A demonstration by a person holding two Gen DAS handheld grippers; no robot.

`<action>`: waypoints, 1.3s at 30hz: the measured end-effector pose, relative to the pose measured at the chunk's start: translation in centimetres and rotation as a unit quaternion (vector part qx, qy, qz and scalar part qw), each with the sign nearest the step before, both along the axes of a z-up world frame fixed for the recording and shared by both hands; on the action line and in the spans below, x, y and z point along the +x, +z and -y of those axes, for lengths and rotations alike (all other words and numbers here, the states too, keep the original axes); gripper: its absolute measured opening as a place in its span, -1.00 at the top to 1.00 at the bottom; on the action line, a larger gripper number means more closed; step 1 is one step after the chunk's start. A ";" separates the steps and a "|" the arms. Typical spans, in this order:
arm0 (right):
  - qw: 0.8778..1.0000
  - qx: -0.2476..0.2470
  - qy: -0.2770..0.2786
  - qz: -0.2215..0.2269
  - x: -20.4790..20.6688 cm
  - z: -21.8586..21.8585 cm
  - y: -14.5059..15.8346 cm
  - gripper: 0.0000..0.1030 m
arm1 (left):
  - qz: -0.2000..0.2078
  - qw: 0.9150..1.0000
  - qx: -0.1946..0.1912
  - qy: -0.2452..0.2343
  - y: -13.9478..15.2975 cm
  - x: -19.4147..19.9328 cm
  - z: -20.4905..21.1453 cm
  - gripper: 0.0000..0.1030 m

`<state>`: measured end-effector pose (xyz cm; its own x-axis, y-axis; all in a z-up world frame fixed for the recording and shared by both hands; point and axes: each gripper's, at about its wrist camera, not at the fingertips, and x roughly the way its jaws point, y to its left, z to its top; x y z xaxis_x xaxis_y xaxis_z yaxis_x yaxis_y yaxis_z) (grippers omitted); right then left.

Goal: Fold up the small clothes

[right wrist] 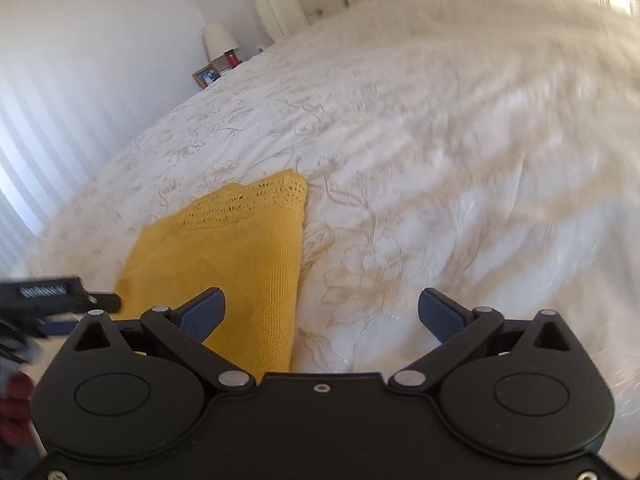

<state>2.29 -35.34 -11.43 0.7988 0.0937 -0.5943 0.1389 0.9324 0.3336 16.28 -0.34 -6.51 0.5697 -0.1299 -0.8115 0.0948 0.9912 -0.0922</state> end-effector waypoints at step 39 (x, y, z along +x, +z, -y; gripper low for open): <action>0.997 -0.072 0.032 0.021 -3.2 -3.8 2.1 -0.99 | 0.057 0.995 0.081 -0.019 1.3 -9.2 2.4 -0.78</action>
<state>-0.94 -31.53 -9.34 0.8183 0.0611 -0.5716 0.0672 0.9773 0.2007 7.12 -2.70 -5.25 0.6571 -0.0264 -0.7534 0.1330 0.9878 0.0815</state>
